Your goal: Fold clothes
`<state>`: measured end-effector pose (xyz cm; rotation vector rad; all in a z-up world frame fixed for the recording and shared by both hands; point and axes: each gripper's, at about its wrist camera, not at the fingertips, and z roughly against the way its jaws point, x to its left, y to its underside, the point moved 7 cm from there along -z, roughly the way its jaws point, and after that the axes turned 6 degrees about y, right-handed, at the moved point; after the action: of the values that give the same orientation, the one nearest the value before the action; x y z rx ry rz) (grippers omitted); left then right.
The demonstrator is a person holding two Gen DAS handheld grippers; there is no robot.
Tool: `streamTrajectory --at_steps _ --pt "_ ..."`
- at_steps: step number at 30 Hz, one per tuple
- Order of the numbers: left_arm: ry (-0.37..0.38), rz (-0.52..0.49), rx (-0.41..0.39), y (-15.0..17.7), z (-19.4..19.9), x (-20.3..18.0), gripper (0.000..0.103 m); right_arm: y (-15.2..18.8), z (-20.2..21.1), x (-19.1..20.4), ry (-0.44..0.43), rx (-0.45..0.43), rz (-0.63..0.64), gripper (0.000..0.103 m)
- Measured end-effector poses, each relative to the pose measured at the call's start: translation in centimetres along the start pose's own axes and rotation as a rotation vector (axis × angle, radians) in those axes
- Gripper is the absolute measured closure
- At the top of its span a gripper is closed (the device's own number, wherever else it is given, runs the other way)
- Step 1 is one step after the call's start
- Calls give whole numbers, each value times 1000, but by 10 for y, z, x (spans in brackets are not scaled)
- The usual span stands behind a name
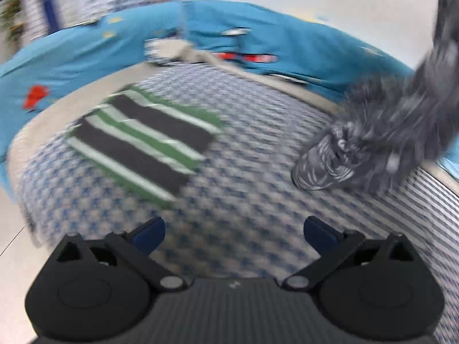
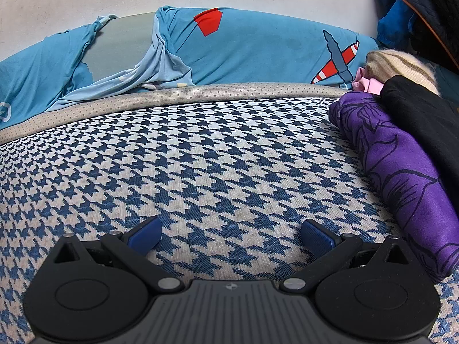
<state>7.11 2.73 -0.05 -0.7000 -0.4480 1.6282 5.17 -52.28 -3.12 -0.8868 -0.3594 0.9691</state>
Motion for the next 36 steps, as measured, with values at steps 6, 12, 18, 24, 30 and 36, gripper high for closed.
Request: streamTrajectory --at_steps 6,12,18,24,30,36 --pt "102 -236 -35 20 6 -72 0 0 0 0 0 0 0 0" --pt "258 -380 -16 42 13 -124 0 0 0 0 0 0 0 0" --pt "370 -363 -11 47 18 -139 0 0 0 0 0 0 0 0" --pt "376 -399 20 52 15 -148 0 0 0 0 0 0 0 0" --pt "390 -432 55 60 11 -152 0 0 0 0 0 0 0 0" --pt "381 -469 81 67 10 -158 0 0 0 0 0 1 0 0"
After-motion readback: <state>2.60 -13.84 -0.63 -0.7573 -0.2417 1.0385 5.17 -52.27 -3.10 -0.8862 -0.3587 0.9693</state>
